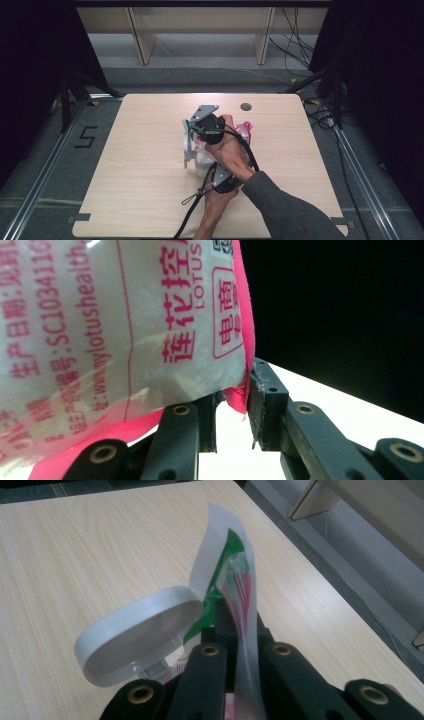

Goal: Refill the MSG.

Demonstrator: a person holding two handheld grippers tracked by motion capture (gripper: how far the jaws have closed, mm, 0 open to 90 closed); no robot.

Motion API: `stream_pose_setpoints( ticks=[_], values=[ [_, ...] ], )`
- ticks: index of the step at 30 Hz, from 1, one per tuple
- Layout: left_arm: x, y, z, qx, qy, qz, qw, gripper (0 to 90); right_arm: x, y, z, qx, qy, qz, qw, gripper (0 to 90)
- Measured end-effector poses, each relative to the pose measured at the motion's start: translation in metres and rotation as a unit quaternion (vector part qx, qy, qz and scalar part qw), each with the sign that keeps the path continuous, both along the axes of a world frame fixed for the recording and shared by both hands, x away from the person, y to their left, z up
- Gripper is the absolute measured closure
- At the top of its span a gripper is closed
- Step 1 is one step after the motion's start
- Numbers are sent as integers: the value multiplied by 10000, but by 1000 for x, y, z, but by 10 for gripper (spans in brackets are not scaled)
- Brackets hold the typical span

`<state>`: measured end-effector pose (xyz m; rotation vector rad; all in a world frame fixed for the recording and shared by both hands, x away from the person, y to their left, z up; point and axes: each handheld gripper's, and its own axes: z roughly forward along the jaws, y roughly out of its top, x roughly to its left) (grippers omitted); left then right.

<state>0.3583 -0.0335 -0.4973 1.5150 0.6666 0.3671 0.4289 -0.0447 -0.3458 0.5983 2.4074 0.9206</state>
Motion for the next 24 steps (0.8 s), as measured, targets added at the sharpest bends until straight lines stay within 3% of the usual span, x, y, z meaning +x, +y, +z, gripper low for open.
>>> stream_pose_setpoints(
  ticks=[2,4,5,11,16,20,24],
  values=[
    [0,0,0,-20,12,12,10000,748,-1,2,-1,80,85,10,9999,900],
    [-1,-4,0,-254,56,63,9996,748,-1,2,-1,74,85,6,9999,900],
    [-1,-4,0,-269,42,70,9996,748,-1,1,0,80,72,5,9999,900],
    [-1,-3,0,-253,82,14,9996,746,-1,3,-2,-33,52,-20,10000,900],
    [0,-2,0,-226,65,35,9997,747,-1,2,-1,49,64,-52,10000,900],
    [0,-2,0,-259,87,35,9996,747,0,3,-3,-37,60,46,10000,900],
    [0,-1,1,-237,81,33,9997,748,-2,3,-1,124,120,-2,9999,900]
  ],
)
